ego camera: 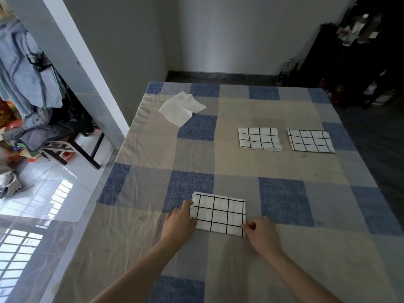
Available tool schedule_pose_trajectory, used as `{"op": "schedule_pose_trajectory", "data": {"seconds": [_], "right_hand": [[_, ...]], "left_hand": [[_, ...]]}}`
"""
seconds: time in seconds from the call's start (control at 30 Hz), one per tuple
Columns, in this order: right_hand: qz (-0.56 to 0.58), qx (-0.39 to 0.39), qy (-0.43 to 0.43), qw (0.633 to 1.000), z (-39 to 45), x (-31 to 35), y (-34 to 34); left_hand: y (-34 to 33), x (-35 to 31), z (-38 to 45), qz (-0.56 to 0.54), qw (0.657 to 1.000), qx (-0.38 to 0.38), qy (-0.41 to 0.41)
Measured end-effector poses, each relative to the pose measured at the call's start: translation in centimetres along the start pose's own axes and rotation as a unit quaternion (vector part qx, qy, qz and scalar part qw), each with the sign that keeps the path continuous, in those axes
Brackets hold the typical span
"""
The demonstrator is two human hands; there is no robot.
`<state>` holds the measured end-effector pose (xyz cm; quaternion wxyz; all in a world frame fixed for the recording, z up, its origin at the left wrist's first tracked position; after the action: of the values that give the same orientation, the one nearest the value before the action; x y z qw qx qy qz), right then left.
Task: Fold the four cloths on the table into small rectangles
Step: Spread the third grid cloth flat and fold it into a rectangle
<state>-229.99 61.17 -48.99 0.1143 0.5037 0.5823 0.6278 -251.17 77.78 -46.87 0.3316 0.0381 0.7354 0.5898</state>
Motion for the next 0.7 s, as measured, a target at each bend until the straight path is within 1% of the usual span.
{"op": "schedule_pose_trajectory", "data": {"seconds": [0.07, 0.1, 0.17, 0.23, 0.27, 0.4, 0.47, 0.57, 0.6, 0.63, 0.7], "right_hand": [[-0.008, -0.009, -0.001, 1.0, -0.1, 0.2, 0.3], [-0.014, -0.013, -0.001, 1.0, -0.1, 0.2, 0.3], [-0.019, -0.017, -0.002, 1.0, -0.1, 0.2, 0.3], [-0.02, -0.016, -0.001, 1.0, -0.1, 0.2, 0.3], [-0.023, -0.016, 0.0, 1.0, -0.2, 0.3, 0.3], [-0.033, -0.019, 0.001, 0.999, -0.3, 0.6, 0.5], [-0.034, -0.014, 0.0, 0.999, -0.3, 0.7, 0.6], [-0.047, -0.002, -0.012, 0.999, -0.4, 0.8, 0.6], [-0.06, -0.018, -0.013, 0.998, -0.5, 1.2, 0.9], [-0.078, -0.052, -0.001, 0.996, -0.4, 1.8, 1.3], [-0.088, -0.111, 0.055, 0.988, -0.6, 4.1, 1.6]], "left_hand": [[0.1, -1.5, -0.1, 0.094, 0.993, -0.014, -0.071], [0.2, -2.8, -0.3, 0.116, 0.986, -0.024, -0.12], [-0.6, -5.7, -0.8, 0.106, 0.969, -0.02, -0.22], [-1.8, -7.8, -1.3, 0.086, 0.954, -0.002, -0.287], [-2.4, -8.3, -1.3, 0.079, 0.952, 0.005, -0.295], [-4.4, -7.4, -0.9, 0.083, 0.962, 0.035, -0.258], [-5.1, -6.6, -0.9, 0.096, 0.961, 0.053, -0.256], [-5.7, -5.8, -0.7, 0.101, 0.958, 0.051, -0.264], [-5.9, -5.6, -0.5, 0.104, 0.957, 0.045, -0.268], [-6.0, -5.4, -0.4, 0.108, 0.956, 0.036, -0.272], [-6.3, -5.2, -0.2, 0.11, 0.955, 0.027, -0.274]]}}
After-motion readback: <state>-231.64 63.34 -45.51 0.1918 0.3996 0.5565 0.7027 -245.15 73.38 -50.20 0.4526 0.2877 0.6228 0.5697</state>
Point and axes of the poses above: each hand's wrist, its own z-axis towards the middle knuckle, its own y-axis out of the back of the hand, x = y × z, the point moved 10 cm from there along z, towards the middle knuckle, and after that the axes turned 9 degrees about -x, right-handed, at the moved point
